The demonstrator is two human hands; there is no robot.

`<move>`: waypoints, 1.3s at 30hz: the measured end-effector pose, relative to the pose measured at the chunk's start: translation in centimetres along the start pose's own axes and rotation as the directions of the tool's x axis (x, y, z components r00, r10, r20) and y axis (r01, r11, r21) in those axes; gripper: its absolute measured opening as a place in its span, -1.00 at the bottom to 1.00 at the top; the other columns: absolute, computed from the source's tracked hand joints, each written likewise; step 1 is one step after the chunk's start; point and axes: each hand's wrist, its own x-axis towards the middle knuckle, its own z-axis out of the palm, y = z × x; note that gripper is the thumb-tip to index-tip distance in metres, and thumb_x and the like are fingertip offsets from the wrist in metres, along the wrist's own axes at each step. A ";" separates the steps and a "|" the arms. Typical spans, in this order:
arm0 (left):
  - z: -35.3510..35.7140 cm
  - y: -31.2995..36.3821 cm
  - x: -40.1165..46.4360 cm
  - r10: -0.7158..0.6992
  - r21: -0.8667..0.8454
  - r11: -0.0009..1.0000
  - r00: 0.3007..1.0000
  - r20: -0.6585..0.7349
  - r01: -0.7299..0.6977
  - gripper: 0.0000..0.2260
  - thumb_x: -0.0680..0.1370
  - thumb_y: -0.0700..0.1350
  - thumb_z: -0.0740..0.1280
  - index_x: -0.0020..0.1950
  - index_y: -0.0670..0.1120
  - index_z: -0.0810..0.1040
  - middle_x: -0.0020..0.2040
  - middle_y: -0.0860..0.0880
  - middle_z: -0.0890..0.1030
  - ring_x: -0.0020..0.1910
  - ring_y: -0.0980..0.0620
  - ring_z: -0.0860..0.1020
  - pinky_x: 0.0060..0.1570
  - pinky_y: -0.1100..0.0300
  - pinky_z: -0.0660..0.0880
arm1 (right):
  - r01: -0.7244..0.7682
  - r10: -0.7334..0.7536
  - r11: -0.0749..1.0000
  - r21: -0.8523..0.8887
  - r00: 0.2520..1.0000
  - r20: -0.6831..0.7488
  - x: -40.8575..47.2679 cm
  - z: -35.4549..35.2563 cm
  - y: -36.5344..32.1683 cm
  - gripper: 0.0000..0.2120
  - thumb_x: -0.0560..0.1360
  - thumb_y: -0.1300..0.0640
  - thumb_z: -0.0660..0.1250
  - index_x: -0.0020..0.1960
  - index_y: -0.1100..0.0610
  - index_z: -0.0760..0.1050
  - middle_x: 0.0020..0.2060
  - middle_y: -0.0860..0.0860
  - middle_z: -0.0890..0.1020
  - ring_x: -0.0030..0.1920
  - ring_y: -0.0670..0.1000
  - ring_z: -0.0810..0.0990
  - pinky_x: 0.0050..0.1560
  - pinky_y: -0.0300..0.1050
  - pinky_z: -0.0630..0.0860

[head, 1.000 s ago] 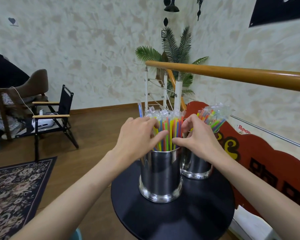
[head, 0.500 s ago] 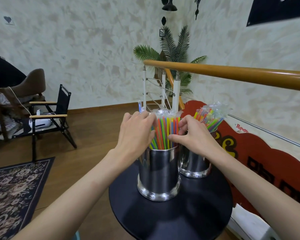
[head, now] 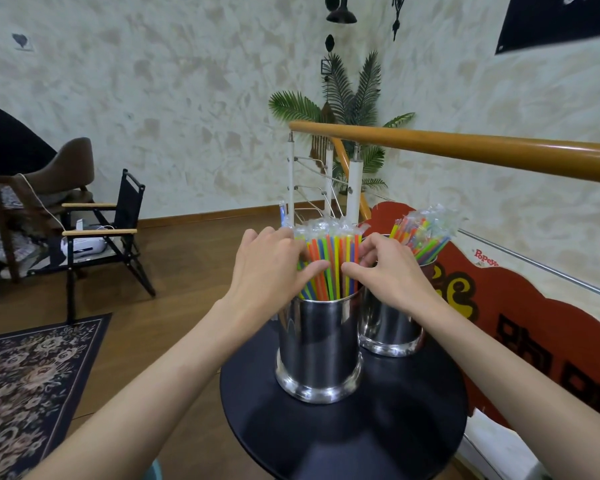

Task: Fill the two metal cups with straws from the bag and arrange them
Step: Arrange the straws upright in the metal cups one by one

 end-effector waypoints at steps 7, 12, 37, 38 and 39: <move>0.8 -0.3 0.1 -0.029 -0.121 0.993 0.993 -0.118 0.015 -0.73 0.51 0.18 0.44 -0.17 0.06 0.43 -0.28 0.16 0.37 -0.19 0.03 0.49 -0.12 0.09 0.28 | 0.007 -0.007 1.000 0.002 1.000 0.007 -0.1 0.0 0.0 -0.79 0.51 0.02 0.47 0.03 0.06 0.49 -0.23 -0.08 0.60 -0.18 -0.16 0.55 -0.23 -0.28 0.43; 0.9 -0.3 -0.1 0.073 -0.110 0.990 0.986 -0.148 -0.090 -0.80 0.48 -0.03 0.52 0.06 0.02 0.60 -0.12 0.10 0.51 -0.08 0.01 0.53 -0.11 0.12 0.22 | 0.002 -0.002 0.999 0.043 1.000 -0.005 -0.2 0.2 0.2 -0.83 0.52 0.04 0.46 0.01 0.08 0.51 -0.25 -0.08 0.60 -0.19 -0.14 0.56 -0.24 -0.33 0.40; 0.5 0.4 0.2 -0.010 -0.069 0.998 1.000 -0.002 0.010 -0.75 0.61 0.13 0.31 0.24 0.12 0.59 0.06 0.10 0.51 0.08 0.03 0.48 0.02 0.08 0.25 | -0.010 0.003 0.998 0.058 0.994 0.106 0.5 -0.3 0.3 -0.82 0.53 0.02 0.44 0.05 0.10 0.64 -0.12 0.01 0.69 -0.04 0.01 0.65 0.06 0.04 0.60; 0.5 0.5 0.2 -0.010 -0.067 0.998 1.000 0.009 0.011 -0.72 0.59 0.15 0.33 0.26 0.12 0.59 0.06 0.10 0.51 0.09 0.03 0.48 0.01 0.09 0.22 | -0.011 0.004 0.998 0.059 0.994 0.111 0.5 -0.3 0.3 -0.80 0.53 0.01 0.44 0.07 0.10 0.64 -0.09 0.00 0.69 -0.02 0.00 0.65 0.06 0.02 0.60; 0.4 0.5 0.2 -0.010 -0.062 0.998 1.000 0.020 0.011 -0.70 0.58 0.18 0.34 0.27 0.12 0.58 0.07 0.10 0.51 0.11 0.03 0.48 0.00 0.10 0.20 | -0.010 0.004 0.998 0.054 0.994 0.113 0.5 -0.4 0.4 -0.79 0.53 0.00 0.44 0.08 0.10 0.64 -0.07 0.00 0.69 0.00 0.00 0.65 0.04 -0.01 0.58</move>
